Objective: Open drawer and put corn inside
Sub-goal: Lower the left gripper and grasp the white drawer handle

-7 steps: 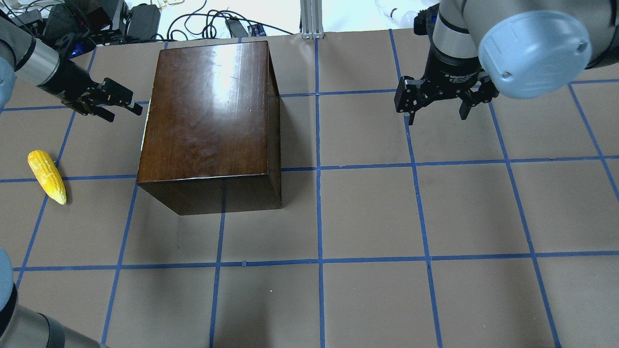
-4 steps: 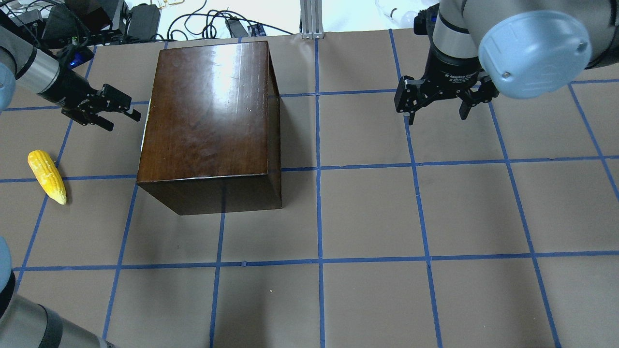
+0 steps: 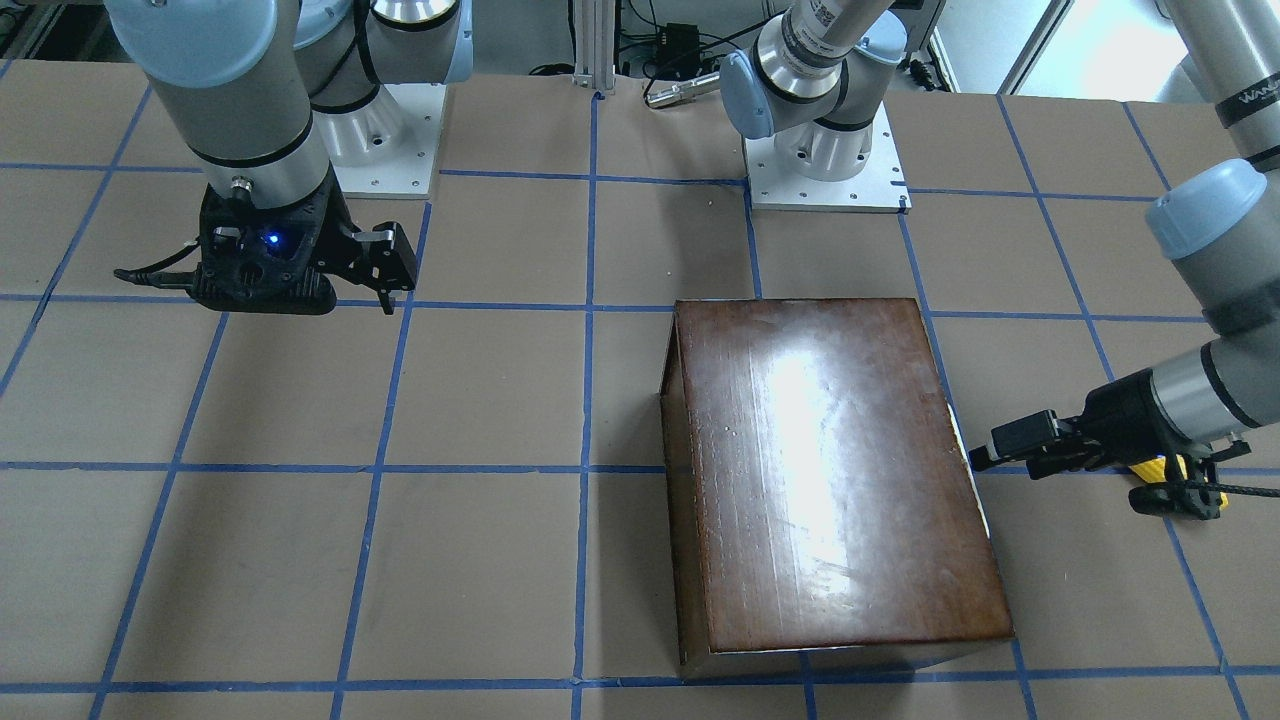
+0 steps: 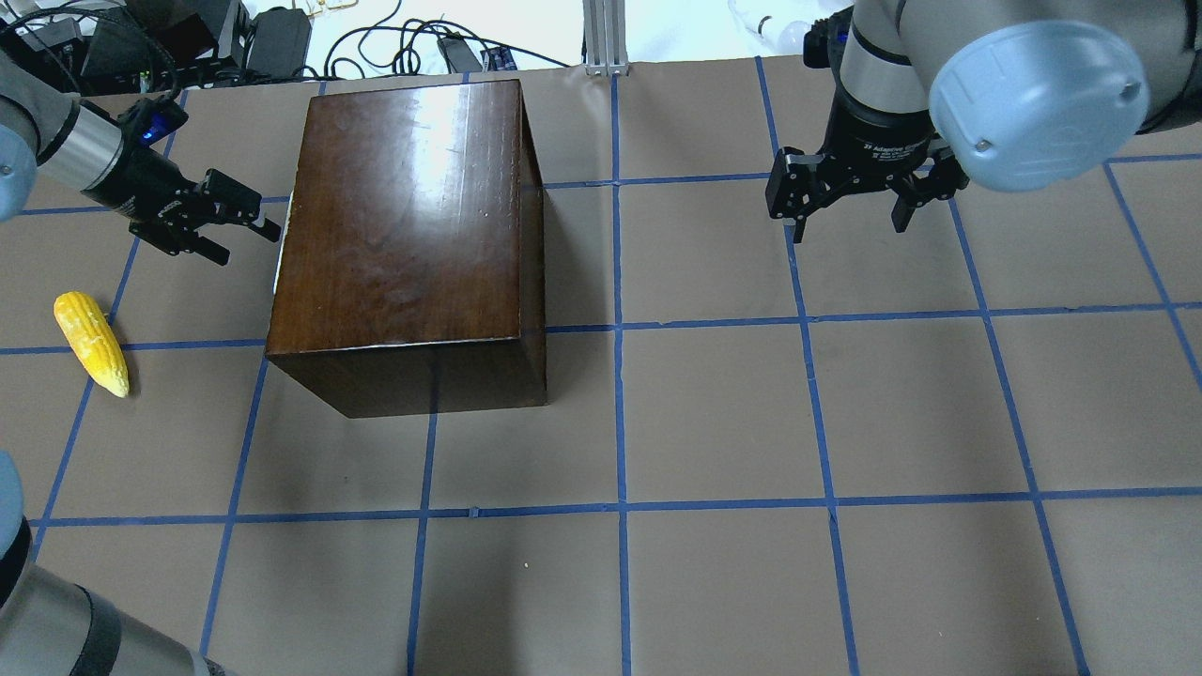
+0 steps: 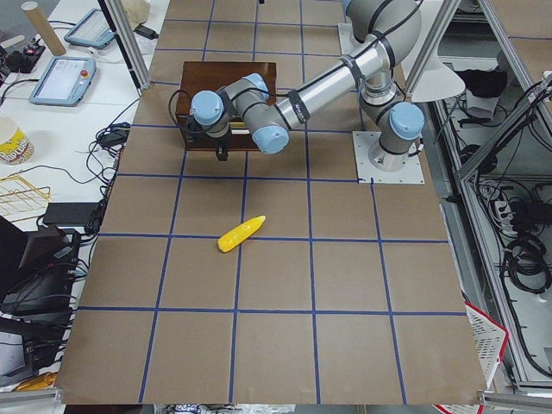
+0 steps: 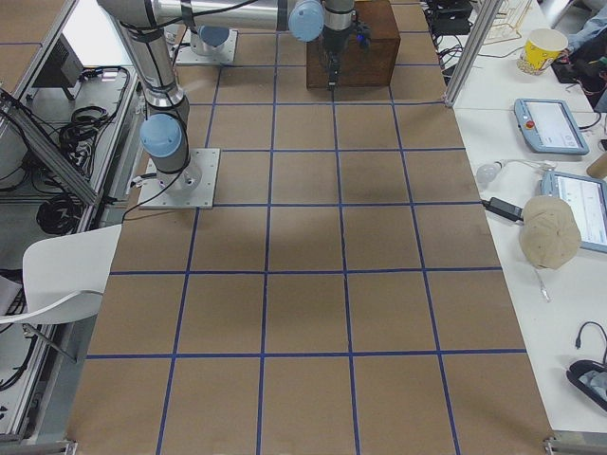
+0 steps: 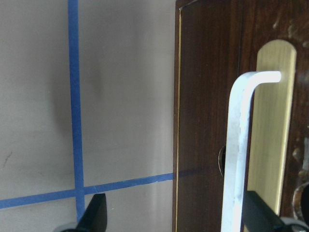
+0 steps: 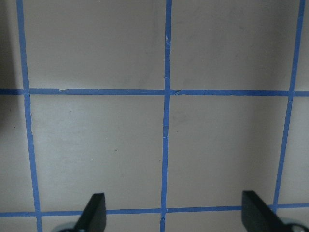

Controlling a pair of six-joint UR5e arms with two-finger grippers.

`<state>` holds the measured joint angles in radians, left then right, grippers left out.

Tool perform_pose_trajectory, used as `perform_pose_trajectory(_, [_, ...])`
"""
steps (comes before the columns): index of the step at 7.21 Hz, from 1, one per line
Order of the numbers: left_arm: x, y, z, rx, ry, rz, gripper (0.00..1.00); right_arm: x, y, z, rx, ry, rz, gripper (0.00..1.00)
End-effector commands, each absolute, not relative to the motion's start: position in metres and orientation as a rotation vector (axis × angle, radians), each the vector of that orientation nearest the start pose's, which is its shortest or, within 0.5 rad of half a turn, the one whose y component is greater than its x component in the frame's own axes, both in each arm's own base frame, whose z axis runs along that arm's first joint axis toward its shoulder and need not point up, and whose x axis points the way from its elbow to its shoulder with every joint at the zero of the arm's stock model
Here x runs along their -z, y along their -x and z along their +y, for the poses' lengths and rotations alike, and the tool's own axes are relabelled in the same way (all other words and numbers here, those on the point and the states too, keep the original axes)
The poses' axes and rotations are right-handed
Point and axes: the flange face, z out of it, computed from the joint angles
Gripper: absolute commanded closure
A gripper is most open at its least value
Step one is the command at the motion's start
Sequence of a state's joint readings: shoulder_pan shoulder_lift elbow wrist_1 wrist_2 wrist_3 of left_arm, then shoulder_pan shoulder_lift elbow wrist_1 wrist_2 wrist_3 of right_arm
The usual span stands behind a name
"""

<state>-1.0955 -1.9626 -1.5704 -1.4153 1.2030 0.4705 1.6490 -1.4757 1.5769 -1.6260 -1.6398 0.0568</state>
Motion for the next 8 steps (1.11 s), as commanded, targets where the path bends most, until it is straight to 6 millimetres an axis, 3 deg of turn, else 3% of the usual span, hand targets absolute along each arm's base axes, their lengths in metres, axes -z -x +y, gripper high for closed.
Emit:
perform_pose_trajectory(1, [-0.286,-0.121,-0.609,-0.095,0.097,3.59,0.0,-0.442,-0.167,-0.514,-0.066,0.037,3.213,0.0])
perform_pose_trajectory(8, [-0.27,-0.114,-0.607,-0.143,0.112,3.63,0.0,-0.442,-0.167,-0.514,-0.069,0.037,3.213,0.0])
